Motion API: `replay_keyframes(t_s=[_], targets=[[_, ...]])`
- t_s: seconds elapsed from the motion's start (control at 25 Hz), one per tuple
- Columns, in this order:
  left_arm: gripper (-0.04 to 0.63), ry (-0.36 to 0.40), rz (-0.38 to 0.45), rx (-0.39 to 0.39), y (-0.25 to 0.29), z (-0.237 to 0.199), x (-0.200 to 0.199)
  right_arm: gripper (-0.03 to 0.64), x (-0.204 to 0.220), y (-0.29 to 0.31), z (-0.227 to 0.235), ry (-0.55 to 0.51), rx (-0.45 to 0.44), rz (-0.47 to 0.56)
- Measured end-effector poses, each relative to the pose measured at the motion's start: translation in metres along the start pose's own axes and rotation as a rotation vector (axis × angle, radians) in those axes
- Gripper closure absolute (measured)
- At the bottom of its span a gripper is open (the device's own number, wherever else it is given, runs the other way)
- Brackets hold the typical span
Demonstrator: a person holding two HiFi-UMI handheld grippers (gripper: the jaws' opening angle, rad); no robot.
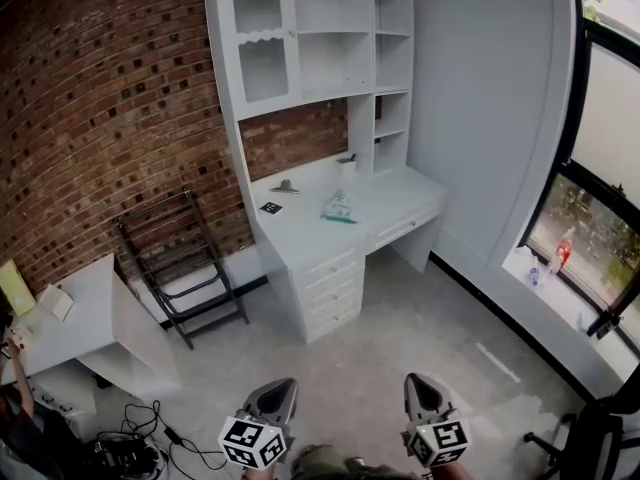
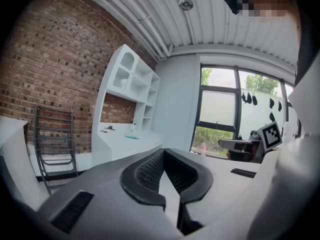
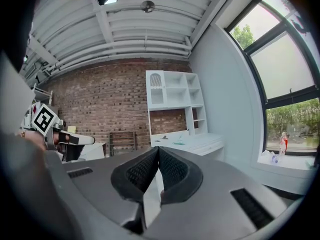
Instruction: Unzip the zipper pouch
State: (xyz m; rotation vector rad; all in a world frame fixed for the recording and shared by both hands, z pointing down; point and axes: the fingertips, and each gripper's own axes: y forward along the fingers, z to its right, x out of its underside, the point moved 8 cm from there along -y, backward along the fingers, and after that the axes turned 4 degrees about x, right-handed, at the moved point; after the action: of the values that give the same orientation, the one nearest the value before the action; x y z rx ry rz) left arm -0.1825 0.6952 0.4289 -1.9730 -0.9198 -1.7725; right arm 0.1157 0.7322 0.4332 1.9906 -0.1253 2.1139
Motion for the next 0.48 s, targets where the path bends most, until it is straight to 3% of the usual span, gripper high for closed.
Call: replay_keyframes(t_s=[0.28,0.32,0.36,0.48], targets=[[0.591,0.0,-0.026,-0.02,0.005,0.006,0.012,0.62,0.012,-0.003,-0.001,-0.017,-0.045,-0.041],[0.579,0.002,-0.016,-0.015,0.007,0.008,0.009,0.618,0.01,-0.003,-0.001,-0.007,-0.064,-0.037],[0.506,0.005,-0.007,-0.006,0.009,0.009,0.007,0.605,0.009,-0.002,-0.001,0.005,-0.091,-0.032],[0.402,0.027,0.008,0.029,0.013,0.016,0.004,0.414,0.007,-0.002,-0.005,0.018,-0.168,-0.037]])
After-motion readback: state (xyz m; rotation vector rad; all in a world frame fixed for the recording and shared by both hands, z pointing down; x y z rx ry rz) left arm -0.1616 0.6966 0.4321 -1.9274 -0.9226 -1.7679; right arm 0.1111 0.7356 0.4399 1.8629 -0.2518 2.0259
